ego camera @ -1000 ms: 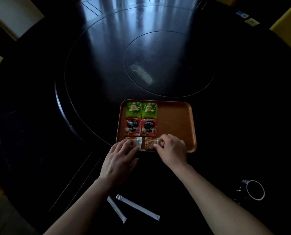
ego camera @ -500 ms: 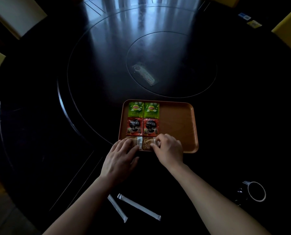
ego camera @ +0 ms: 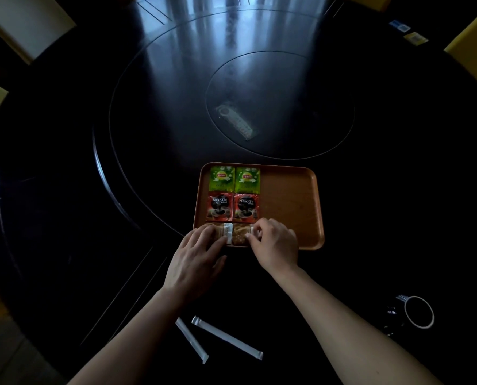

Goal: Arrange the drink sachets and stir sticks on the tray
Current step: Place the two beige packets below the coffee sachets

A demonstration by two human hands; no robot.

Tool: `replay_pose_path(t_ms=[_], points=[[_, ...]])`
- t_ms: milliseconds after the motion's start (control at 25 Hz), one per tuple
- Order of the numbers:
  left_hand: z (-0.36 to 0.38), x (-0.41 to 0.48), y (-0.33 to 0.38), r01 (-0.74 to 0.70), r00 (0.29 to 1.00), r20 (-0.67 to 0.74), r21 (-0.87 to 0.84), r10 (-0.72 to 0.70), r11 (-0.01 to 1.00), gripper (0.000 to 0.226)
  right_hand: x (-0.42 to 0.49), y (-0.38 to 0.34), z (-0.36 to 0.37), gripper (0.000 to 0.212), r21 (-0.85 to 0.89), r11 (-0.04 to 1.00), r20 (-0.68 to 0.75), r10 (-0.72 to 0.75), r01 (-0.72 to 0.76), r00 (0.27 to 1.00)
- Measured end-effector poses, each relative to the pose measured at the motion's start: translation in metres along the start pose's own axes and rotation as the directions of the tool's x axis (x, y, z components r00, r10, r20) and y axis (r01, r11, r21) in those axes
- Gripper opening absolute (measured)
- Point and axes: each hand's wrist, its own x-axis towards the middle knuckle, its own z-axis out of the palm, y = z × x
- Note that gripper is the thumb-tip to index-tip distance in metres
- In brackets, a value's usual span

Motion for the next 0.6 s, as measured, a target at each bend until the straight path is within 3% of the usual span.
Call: replay_pose_path(t_ms=[200, 400, 480, 560, 600], points=[[-0.003, -0.009, 0.0, 0.089, 0.995, -0.036, -0.108, -0.093, 0.99, 0.044, -0.013, 0.004, -0.009, 0.014, 0.062, 0.992, -0.058, -0.108, 0.111, 0.992], [-0.011, -0.066, -0.002, 0.378, 0.911, -0.082, -0.226, -0.404, 0.898, 0.04, -0.071, -0.001, -0.016, 0.014, 0.211, 0.935, -0.06, -0.277, 0.284, 0.959], [-0.005, -0.104, -0.005, 0.475, 0.856, -0.085, -0.261, -0.51, 0.841, 0.031, -0.102, -0.005, -0.005, 0.018, 0.23, 0.933, 0.147, -0.314, 0.277, 0.938], [-0.001, -0.138, 0.001, 0.571, 0.8, -0.022, -0.278, -0.599, 0.773, 0.017, -0.128, -0.007, 0.007, 0.024, 0.214, 0.95, 0.422, -0.301, 0.229, 0.855], [0.0, -0.149, 0.007, 0.633, 0.761, 0.046, -0.277, -0.648, 0.723, 0.019, -0.138, -0.007, 0.014, 0.027, 0.167, 0.957, 0.484, -0.289, 0.237, 0.826]])
